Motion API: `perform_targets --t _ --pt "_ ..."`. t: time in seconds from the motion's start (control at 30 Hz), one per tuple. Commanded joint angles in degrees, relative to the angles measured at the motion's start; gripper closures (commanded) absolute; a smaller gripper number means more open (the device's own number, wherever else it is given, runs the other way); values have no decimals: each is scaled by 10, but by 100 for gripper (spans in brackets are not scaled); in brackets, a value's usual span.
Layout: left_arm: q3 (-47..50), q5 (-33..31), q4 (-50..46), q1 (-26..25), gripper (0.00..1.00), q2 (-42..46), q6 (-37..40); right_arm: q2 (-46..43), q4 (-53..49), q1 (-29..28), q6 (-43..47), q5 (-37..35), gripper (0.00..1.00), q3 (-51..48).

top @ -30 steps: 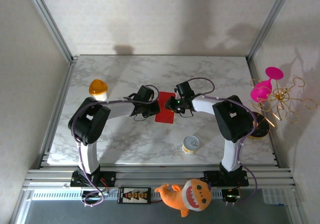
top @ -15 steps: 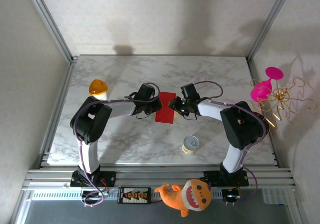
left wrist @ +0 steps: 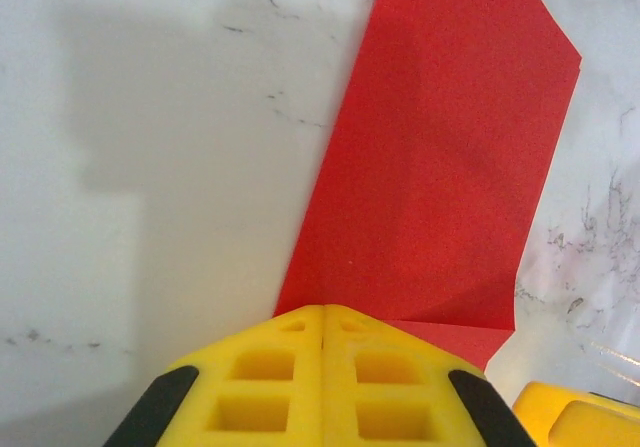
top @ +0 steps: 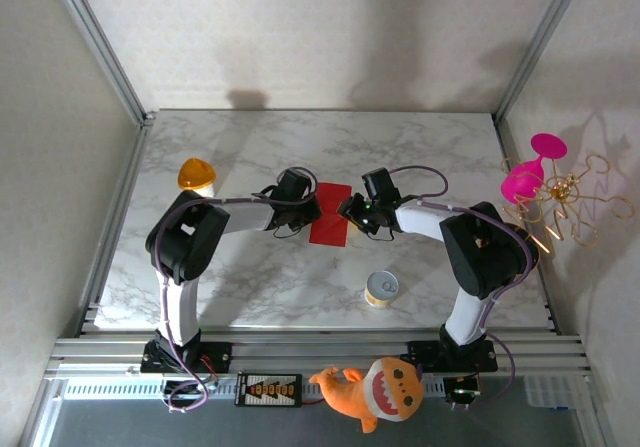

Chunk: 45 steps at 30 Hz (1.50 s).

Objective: Fold a paper plane with a square sheet of paper (pick it up from the middle)
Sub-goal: Fold the triangle a second time at the center of the table.

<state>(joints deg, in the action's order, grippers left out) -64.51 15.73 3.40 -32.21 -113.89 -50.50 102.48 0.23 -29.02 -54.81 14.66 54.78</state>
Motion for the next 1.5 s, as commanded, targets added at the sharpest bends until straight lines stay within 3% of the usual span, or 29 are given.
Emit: perform_targets --t 0.0,0.2,0.3,0.53,0.87,1.13,1.47 --pt "7 -17 -24 -4 100 -16 -19 14 11 3 -16 6 60 3" --pt "12 -13 -21 -3 100 -18 -25 30 12 2 -17 13 61 13" --pt "12 -9 -19 -3 100 -19 -26 38 21 2 -11 27 67 17" --pt "17 -5 -16 -3 100 -17 -28 48 17 2 -4 35 72 21" --pt "17 -5 -13 -3 100 -17 -29 -15 -21 2 9 -50 66 11" --pt "17 -4 -12 -3 100 -18 -32 17 5 3 1 4 69 13" --pt "18 -5 -15 -3 100 -18 -32 38 21 3 0 23 73 17"
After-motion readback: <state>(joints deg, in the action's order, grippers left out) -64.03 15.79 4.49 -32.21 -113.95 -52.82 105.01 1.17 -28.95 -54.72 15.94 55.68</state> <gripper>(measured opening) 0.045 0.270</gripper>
